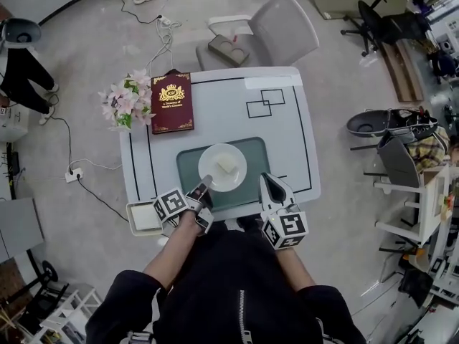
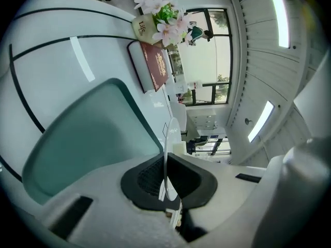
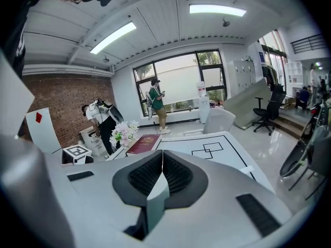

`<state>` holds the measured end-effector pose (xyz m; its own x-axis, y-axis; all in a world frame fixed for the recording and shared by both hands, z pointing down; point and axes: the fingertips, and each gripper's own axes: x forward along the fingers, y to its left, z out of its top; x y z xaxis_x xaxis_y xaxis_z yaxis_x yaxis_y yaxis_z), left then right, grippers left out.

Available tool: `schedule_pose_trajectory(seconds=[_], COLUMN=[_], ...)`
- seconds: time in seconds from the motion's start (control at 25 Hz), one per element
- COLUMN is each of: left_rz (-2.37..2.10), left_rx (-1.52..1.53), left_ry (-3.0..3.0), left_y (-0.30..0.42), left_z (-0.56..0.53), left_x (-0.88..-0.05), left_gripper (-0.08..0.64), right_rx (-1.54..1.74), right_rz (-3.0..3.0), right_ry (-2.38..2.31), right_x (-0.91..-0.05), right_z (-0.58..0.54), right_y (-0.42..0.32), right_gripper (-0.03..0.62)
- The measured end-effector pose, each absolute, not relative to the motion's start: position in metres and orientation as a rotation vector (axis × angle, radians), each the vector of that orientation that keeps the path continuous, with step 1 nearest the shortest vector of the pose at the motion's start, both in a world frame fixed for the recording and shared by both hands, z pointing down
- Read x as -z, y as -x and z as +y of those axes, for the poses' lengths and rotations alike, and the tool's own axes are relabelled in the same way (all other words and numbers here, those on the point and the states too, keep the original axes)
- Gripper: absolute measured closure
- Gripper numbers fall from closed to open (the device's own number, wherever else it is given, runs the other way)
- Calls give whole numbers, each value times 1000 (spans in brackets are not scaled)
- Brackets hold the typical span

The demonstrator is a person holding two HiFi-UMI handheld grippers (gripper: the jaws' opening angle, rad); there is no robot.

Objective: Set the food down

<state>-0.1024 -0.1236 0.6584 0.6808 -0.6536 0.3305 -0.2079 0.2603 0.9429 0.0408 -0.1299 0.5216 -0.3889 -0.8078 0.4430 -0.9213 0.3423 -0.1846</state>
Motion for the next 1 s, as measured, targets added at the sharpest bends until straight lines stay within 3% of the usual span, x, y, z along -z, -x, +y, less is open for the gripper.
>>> schedule_pose_trajectory(seconds=[1.0], left_rz=[-821], left_rx=[151], left_ry=[-1333], left_y=[17], left_z=[-133], left_x=[-697], left_gripper=[547], right_rx=[-635], right_rz=[-2301], right_ry=[-1575], right_x=[-525], right_z=[-137], right_y=[-124], right_gripper=[583])
